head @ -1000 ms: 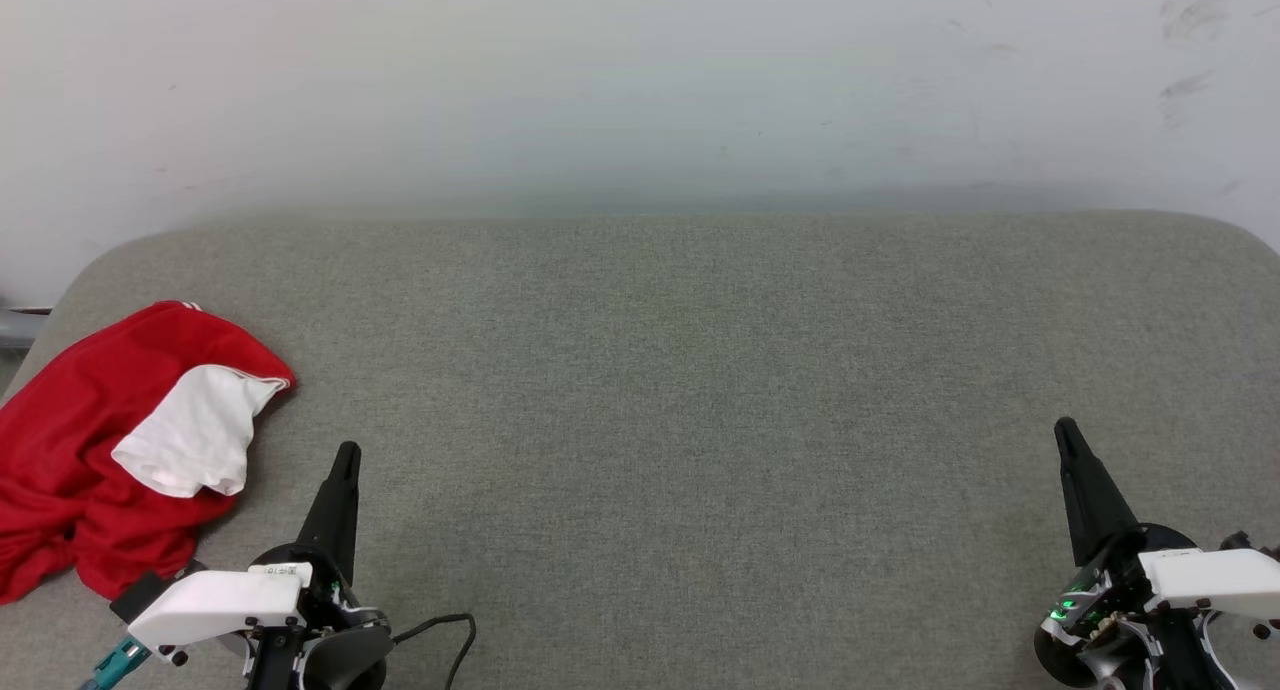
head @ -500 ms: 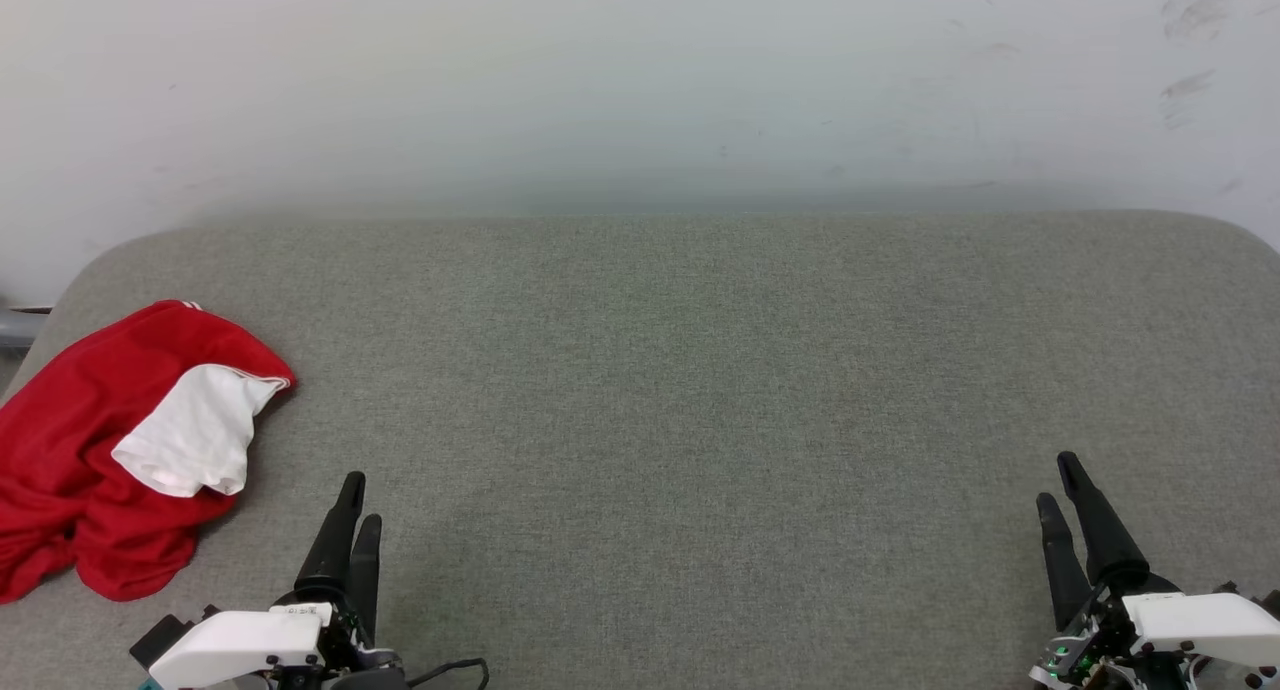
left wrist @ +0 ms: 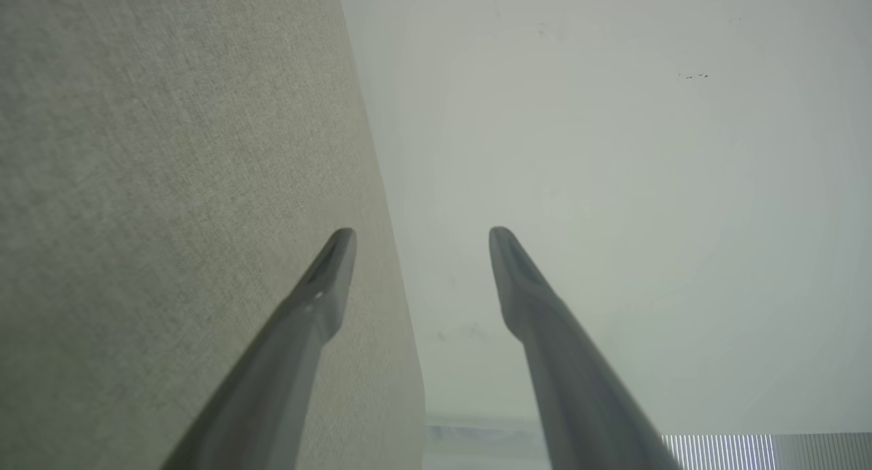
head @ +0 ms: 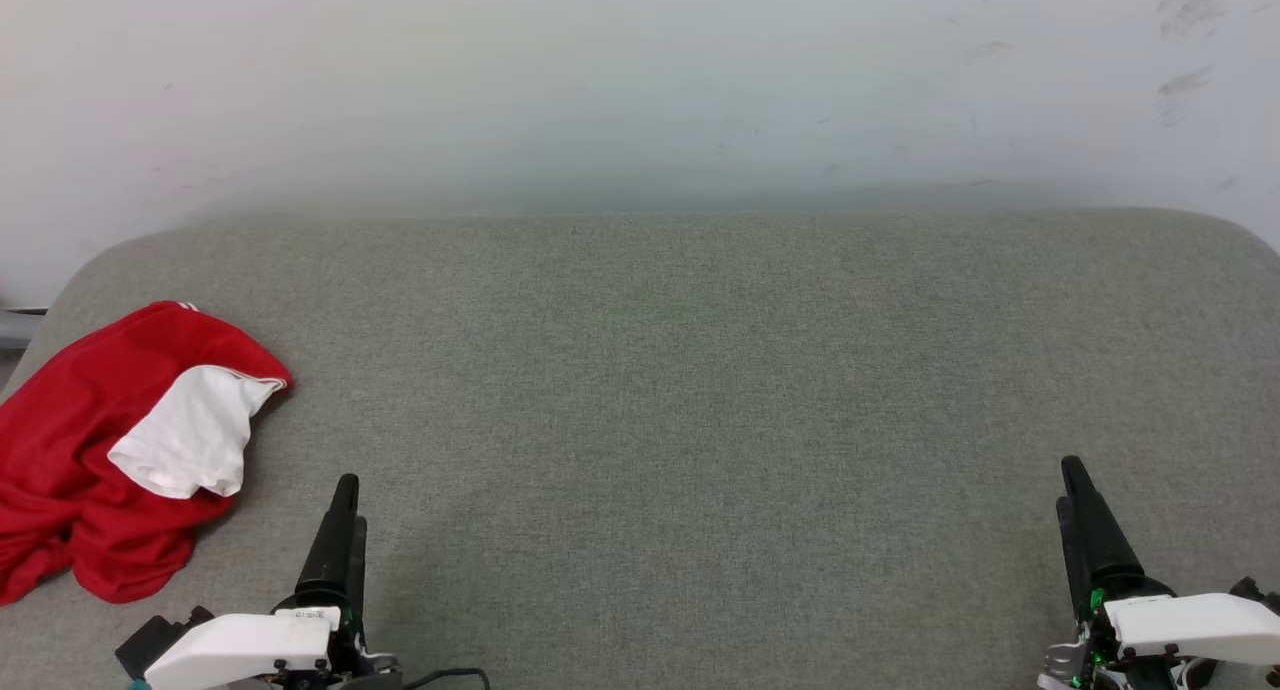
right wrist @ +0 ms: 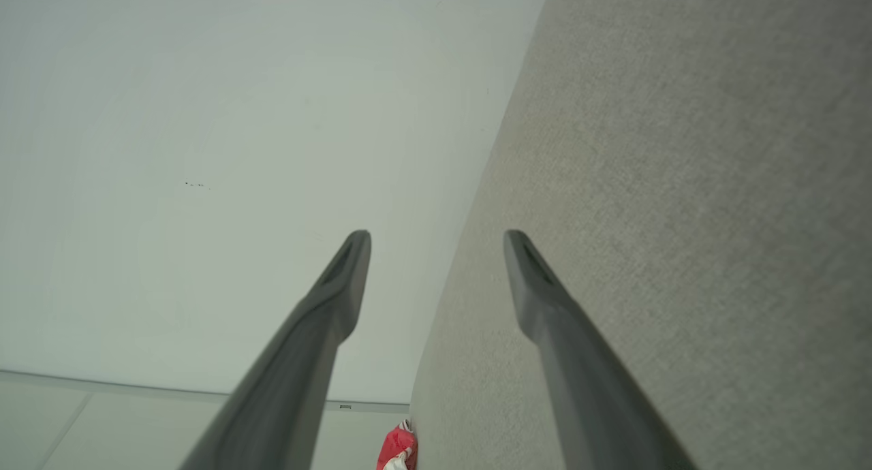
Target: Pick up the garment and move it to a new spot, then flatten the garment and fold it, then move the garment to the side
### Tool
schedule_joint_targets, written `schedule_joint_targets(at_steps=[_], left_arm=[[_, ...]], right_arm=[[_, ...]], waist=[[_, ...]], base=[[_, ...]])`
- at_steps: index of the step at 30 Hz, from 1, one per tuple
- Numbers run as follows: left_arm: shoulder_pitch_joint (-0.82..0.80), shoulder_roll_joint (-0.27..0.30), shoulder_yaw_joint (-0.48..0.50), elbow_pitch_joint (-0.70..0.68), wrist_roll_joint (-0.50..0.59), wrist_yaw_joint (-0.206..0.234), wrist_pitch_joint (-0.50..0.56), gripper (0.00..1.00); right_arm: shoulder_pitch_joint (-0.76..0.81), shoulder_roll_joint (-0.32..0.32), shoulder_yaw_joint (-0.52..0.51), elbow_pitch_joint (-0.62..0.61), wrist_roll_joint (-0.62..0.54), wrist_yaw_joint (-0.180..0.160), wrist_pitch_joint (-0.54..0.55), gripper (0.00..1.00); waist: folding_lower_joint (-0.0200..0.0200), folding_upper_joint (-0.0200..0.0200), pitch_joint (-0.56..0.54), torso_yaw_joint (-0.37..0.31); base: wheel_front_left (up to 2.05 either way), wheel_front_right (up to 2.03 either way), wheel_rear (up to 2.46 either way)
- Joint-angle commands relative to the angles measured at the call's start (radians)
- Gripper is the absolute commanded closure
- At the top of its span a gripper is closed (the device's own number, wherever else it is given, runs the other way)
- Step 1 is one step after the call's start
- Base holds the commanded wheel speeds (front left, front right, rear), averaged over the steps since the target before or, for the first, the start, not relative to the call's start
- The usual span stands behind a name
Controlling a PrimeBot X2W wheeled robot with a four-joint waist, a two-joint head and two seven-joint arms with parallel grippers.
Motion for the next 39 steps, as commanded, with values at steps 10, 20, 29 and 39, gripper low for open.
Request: schedule_joint_targets(at_steps=[10,20,29,39], left_arm=[[0.001,0.004,0.074,-0.041,0.134,-0.002,-0.048,0.00],[0.009,0.005,0.098,-0.119,0.246,-0.002,-0.084,0.00],[0.026,0.006,0.083,-0.202,0.454,-0.003,-0.114,0.00],[0.042,0.006,0.040,-0.276,0.728,0.018,-0.144,0.00]], right_arm=[[-0.018,0.000,0.006,-0.073,-0.294,0.000,-0.050,0.00],[-0.019,0.000,0.060,-0.162,-0.573,0.000,-0.087,0.00],[-0.018,0.000,0.096,-0.217,-0.773,0.000,-0.116,0.00],[-0.009,0.000,0.116,-0.256,-0.945,0.000,-0.146,0.00]], waist=[[0.0000,0.0000,0.002,-0.001],[0.0000,0.0000,0.004,0.000],[0.0000,0.0000,0.007,0.001],[0.0000,0.0000,0.012,0.000]], base=[[0.00,0.00,0.00],[0.00,0.00,0.00],[0.00,0.00,0.00],[0.00,0.00,0.00]])
